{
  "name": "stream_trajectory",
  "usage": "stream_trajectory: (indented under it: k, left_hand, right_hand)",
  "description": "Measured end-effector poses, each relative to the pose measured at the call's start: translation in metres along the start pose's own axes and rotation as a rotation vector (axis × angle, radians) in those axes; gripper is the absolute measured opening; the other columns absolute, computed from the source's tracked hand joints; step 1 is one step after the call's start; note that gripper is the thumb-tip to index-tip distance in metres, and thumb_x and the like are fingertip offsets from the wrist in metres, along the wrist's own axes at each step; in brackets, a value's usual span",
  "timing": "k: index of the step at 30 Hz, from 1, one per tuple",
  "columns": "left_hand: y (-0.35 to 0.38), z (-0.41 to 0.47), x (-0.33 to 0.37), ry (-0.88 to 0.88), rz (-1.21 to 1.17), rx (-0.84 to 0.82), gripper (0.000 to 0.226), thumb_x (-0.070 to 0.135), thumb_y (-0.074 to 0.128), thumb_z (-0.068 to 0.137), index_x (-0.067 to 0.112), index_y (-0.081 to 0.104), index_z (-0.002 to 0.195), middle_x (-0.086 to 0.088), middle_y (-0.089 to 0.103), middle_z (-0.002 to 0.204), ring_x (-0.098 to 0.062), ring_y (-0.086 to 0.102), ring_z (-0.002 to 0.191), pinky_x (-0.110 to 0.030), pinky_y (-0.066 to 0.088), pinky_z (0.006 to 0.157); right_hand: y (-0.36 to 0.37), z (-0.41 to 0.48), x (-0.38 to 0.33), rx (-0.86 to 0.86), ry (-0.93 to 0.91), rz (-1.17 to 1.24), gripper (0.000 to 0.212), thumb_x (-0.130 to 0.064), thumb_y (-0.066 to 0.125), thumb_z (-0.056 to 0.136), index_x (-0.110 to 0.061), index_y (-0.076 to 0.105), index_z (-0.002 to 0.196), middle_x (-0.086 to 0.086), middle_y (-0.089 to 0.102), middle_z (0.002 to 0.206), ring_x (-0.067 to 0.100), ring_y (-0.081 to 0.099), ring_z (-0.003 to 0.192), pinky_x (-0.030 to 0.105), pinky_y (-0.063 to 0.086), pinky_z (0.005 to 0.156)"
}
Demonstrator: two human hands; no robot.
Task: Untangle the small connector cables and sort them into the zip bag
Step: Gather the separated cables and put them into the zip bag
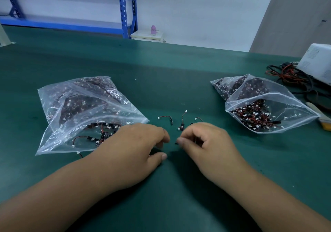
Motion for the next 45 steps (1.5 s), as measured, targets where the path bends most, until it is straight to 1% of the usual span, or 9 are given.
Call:
stream_trajectory:
  k: [8,13,17,22,27,31,34,37,45]
  left_hand:
    - [-0.002,-0.007,-0.014,-0.079,0.183,-0.156,0.030,0.049,0.038,0.071,0.040,0.048,0.098,0.020,0.047,0.097,-0.004,0.045,0.096,-0.027,0.043,0.089]
    - [0.001,-0.004,-0.017,-0.082,0.189,-0.183,0.011,0.039,0.044,0.084,0.037,0.050,0.094,0.018,0.049,0.092,-0.005,0.049,0.092,-0.030,0.045,0.088]
    - [0.001,-0.001,-0.016,-0.050,0.176,-0.166,0.002,0.040,0.047,0.092,0.039,0.046,0.092,0.018,0.047,0.092,-0.004,0.047,0.091,-0.030,0.043,0.088]
    - [-0.002,0.001,-0.008,-0.081,0.012,-0.077,0.006,0.039,0.047,0.095,0.039,0.041,0.093,0.018,0.054,0.089,-0.003,0.049,0.085,-0.025,0.041,0.078]
    - [-0.003,0.002,-0.005,-0.087,-0.069,0.005,0.009,0.036,0.050,0.094,0.039,0.042,0.096,0.015,0.059,0.085,-0.004,0.050,0.079,-0.027,0.043,0.074]
    - [-0.008,0.003,-0.008,-0.124,-0.307,0.120,0.014,0.028,0.064,0.089,0.037,0.053,0.092,0.019,0.064,0.079,-0.002,0.059,0.075,-0.019,0.046,0.063]
    - [-0.006,0.003,-0.008,-0.157,-0.522,0.168,0.018,0.019,0.068,0.089,0.035,0.059,0.089,0.015,0.068,0.076,-0.007,0.063,0.065,-0.017,0.048,0.058]
    - [0.000,0.004,-0.006,-0.174,-0.725,0.165,0.021,0.013,0.069,0.089,0.032,0.062,0.088,0.004,0.072,0.077,-0.018,0.068,0.068,-0.030,0.055,0.062]
    - [0.001,0.003,-0.009,-0.194,-0.779,0.205,0.027,0.005,0.069,0.088,0.032,0.066,0.086,0.002,0.074,0.083,-0.027,0.069,0.079,-0.050,0.055,0.075]
  right_hand:
    - [-0.015,0.009,0.036,0.088,0.248,0.132,0.015,-0.020,0.075,0.084,-0.030,0.071,0.074,-0.017,0.069,0.072,0.001,0.059,0.062,0.018,0.047,0.063]
    - [-0.020,0.008,0.037,0.164,0.270,0.227,0.030,-0.016,0.068,0.091,-0.045,0.065,0.087,-0.025,0.069,0.084,-0.002,0.064,0.074,0.006,0.045,0.069]
    - [-0.024,0.007,0.037,0.187,0.261,0.186,0.027,-0.010,0.066,0.091,-0.036,0.069,0.085,-0.026,0.066,0.082,-0.003,0.060,0.073,0.007,0.043,0.066]
    - [-0.018,0.003,-0.001,0.117,-0.030,-0.088,0.009,-0.021,0.063,0.086,-0.022,0.069,0.079,-0.012,0.063,0.073,0.007,0.058,0.075,0.027,0.046,0.070]
    - [0.010,-0.010,-0.032,-0.100,-0.189,-0.205,0.016,-0.034,0.064,0.085,-0.022,0.071,0.091,-0.008,0.061,0.079,0.017,0.059,0.077,0.037,0.049,0.070]
    - [0.020,-0.013,-0.035,-0.180,-0.195,-0.283,0.034,-0.054,0.056,0.084,-0.029,0.072,0.102,-0.011,0.060,0.084,0.016,0.060,0.085,0.038,0.048,0.076]
    - [0.014,-0.012,-0.037,-0.094,-0.201,-0.251,0.030,-0.055,0.058,0.083,-0.028,0.070,0.090,-0.013,0.054,0.076,0.015,0.057,0.075,0.034,0.045,0.069]
    - [0.010,-0.010,-0.031,-0.032,-0.140,-0.161,0.020,-0.047,0.064,0.082,-0.027,0.066,0.077,-0.013,0.051,0.069,0.013,0.052,0.068,0.034,0.044,0.062]
    - [0.009,-0.007,-0.017,0.006,-0.029,0.007,0.022,-0.034,0.069,0.079,-0.022,0.059,0.065,-0.008,0.052,0.062,0.014,0.052,0.065,0.032,0.041,0.059]
Point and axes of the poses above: each hand's wrist, its own z-axis towards the middle knuckle, its own y-axis out of the palm, x = y × z, the point moved 7 cm from there along z, towards the middle knuckle
